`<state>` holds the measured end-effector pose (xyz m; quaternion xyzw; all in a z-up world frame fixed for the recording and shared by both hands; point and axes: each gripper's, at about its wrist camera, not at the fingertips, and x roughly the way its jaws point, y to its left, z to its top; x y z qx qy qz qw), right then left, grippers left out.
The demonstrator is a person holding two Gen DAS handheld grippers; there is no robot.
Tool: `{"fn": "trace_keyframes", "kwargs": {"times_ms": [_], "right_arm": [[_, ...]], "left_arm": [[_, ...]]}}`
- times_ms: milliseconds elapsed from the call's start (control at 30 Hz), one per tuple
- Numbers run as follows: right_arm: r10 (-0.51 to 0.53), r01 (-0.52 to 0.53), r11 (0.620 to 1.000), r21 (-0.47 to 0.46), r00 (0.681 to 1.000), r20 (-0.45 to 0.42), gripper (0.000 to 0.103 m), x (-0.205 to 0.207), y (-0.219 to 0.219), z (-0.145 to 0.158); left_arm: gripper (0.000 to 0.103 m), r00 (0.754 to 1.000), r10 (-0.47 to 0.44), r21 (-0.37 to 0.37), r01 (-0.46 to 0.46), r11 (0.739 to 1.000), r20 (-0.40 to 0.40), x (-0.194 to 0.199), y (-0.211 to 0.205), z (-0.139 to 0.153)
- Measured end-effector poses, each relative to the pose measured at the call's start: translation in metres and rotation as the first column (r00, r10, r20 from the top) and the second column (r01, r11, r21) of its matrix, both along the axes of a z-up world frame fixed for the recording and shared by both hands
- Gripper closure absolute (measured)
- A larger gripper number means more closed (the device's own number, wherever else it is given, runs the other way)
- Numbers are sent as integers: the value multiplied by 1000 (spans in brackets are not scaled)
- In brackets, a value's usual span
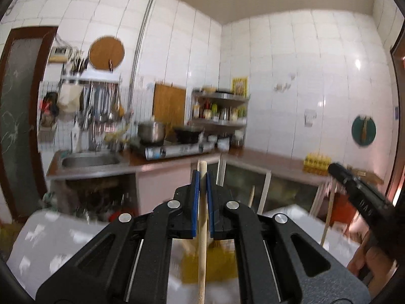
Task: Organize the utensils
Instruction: 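Lift both chopsticks and carry them above the yellow holder, then open both tools to drop the chopsticks into the holder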
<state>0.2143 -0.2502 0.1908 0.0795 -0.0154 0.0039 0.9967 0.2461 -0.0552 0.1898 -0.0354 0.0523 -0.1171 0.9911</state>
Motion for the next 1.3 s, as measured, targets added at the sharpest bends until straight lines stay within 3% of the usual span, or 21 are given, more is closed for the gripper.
{"fn": "trace_keyframes", "kwargs": {"times_ms": [167,367,567,900,1033,1100,1167,1200,1233,1267,1300], "right_arm": [[4,-7,999,44,998,69,97,44,-1,33],[16,-25,996,82,994,111,97,93,8,41],[28,-34,997,73,996,84,97,130,23,11],[27,-27,999,17,1000,-14,97,148,19,-42],[31,-31,1000,3,997,-72,97,148,18,-55],[22,-24,1000,-20,996,-88,96,144,21,-58],[17,-23,999,-43,991,-133,89,140,21,-59],[15,-22,999,-42,989,-149,80,137,20,-59],[7,-13,999,-38,987,-161,54,131,17,-59],[-7,2,999,-32,986,-168,44,121,14,-59],[-15,9,999,-34,984,-176,44,117,12,-59]], "left_arm": [[98,996,-1,-44,4,999,88,46,-13,30],[98,994,42,-72,-34,997,102,105,-29,23],[98,996,64,-43,-61,997,68,145,-45,-7],[98,997,77,32,-77,996,18,152,-57,-66],[97,995,99,24,-99,995,-27,152,-49,-75],[84,994,103,31,-102,994,-47,149,-45,-75],[43,991,119,39,-117,992,-58,139,-38,-70],[39,989,136,46,-134,990,-51,128,-33,-66],[34,988,147,58,-145,988,-47,119,-30,-62],[28,986,158,80,-154,985,-45,109,-26,-57],[24,986,162,95,-157,983,-47,102,-23,-53]]}}
